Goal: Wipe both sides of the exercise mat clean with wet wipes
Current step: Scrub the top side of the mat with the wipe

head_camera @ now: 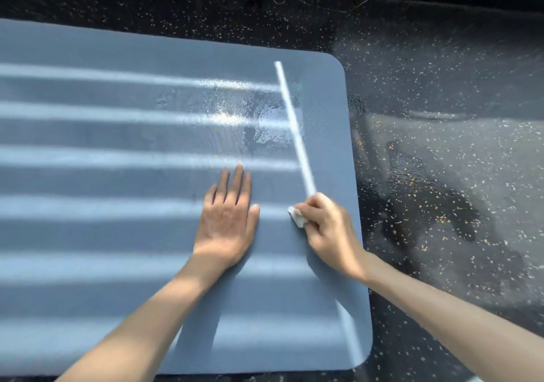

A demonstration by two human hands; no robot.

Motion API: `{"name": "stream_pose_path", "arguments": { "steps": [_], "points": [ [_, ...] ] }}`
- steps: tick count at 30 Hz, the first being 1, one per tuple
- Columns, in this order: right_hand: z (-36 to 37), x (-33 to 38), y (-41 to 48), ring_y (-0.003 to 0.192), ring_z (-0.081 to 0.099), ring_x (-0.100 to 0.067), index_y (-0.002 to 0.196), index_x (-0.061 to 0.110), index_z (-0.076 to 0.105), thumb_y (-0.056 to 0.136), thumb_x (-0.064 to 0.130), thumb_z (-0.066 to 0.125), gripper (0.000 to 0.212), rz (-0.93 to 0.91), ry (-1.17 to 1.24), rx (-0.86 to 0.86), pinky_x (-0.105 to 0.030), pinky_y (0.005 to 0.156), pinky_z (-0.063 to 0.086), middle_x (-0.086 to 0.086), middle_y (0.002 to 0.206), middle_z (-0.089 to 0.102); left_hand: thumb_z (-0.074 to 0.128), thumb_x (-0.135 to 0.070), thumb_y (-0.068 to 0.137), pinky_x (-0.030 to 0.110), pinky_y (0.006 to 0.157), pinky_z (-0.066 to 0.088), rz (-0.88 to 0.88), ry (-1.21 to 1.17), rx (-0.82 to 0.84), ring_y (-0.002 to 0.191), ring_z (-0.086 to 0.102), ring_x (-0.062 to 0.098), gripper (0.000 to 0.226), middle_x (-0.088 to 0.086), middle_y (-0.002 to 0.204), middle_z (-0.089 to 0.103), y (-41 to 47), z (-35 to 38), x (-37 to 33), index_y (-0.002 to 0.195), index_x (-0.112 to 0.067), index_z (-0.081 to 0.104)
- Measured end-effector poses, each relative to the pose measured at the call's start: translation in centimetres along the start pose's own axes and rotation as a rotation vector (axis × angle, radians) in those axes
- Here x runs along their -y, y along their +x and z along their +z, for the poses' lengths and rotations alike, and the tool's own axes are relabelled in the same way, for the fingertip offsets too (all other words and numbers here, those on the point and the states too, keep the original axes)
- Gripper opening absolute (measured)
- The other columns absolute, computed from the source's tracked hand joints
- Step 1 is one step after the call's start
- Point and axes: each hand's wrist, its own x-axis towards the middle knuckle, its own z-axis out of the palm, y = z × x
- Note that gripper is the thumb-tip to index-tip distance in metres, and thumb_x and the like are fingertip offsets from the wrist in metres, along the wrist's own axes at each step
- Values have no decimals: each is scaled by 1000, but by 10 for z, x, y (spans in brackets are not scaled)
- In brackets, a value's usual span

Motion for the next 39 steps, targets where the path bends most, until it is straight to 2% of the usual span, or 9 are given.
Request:
{"name": "stream_pose_path", "arguments": {
  "steps": [6, 11, 15, 19, 24, 28, 32, 37, 39],
  "points": [
    [3, -5, 14, 71, 53, -24, 81, 5, 66, 85, 2, 56, 11, -9, -52, -64, -34, 63, 45, -4, 81, 52, 32, -34, 97, 47, 107, 29, 53, -22, -81, 136, 42, 43, 61, 21, 151, 41, -18, 2, -2, 145, 3, 43],
    [2, 15, -58, 72, 51, -20, 79, 8, 63, 84, -3, 58, 13, -88, 17, 159, -27, 66, 41, 0, 81, 49, 32, -31, 101, 47, 113, 30, 64, -24, -121, 142, 35, 38, 58, 18, 155, 36, -36, 3, -6, 148, 1, 38],
    [5, 8, -40, 70, 50, -20, 74, 6, 62, 89, 5, 64, 15, -64, 2, 12, -27, 65, 42, -3, 80, 50, 33, -32, 99, 48, 112, 32, 53, -41, -130, 141, 36, 37, 59, 18, 155, 36, -33, 5, -7, 147, 1, 39],
    [-1, 27, -102, 70, 51, -20, 82, 2, 64, 95, 14, 57, 19, -183, 48, 276, -32, 63, 45, -5, 82, 52, 34, -32, 97, 47, 112, 30, 54, -56, -129, 140, 37, 37, 59, 17, 154, 38, -33, 6, -7, 146, 1, 40],
    [-5, 11, -77, 71, 50, -19, 83, 6, 64, 86, -1, 59, 8, -133, 18, 128, -25, 67, 44, -3, 83, 49, 33, -33, 96, 44, 112, 24, 54, -68, -161, 139, 40, 38, 60, 17, 152, 40, -31, 7, -6, 146, 0, 42],
    [-9, 27, -137, 71, 43, -16, 88, 8, 60, 84, -1, 59, 10, -264, 61, 482, -32, 60, 42, -2, 84, 47, 33, -34, 96, 44, 112, 24, 57, -68, -163, 139, 40, 38, 61, 17, 152, 41, -31, 6, -6, 146, 1, 42],
    [-7, 14, -112, 70, 48, -17, 82, 8, 63, 90, 9, 60, 8, -191, 22, 240, -27, 63, 44, -4, 82, 52, 33, -33, 96, 43, 111, 21, 53, -71, -162, 138, 40, 40, 61, 18, 152, 41, -31, 5, -7, 145, 1, 41],
    [-8, 28, -169, 71, 49, -21, 95, 6, 65, 81, -2, 61, 16, -292, 80, 524, -32, 59, 45, -6, 88, 51, 32, -33, 96, 43, 110, 20, 58, -97, -148, 138, 39, 41, 62, 19, 152, 40, -31, 5, -6, 146, 2, 41],
    [-13, 18, -148, 71, 50, -19, 91, 7, 66, 84, 2, 62, 9, -274, 51, 452, -33, 60, 46, -4, 86, 52, 32, -34, 96, 43, 110, 20, 57, -93, -156, 139, 38, 41, 62, 19, 153, 39, -31, 5, -6, 146, 1, 40]
  ]
}}
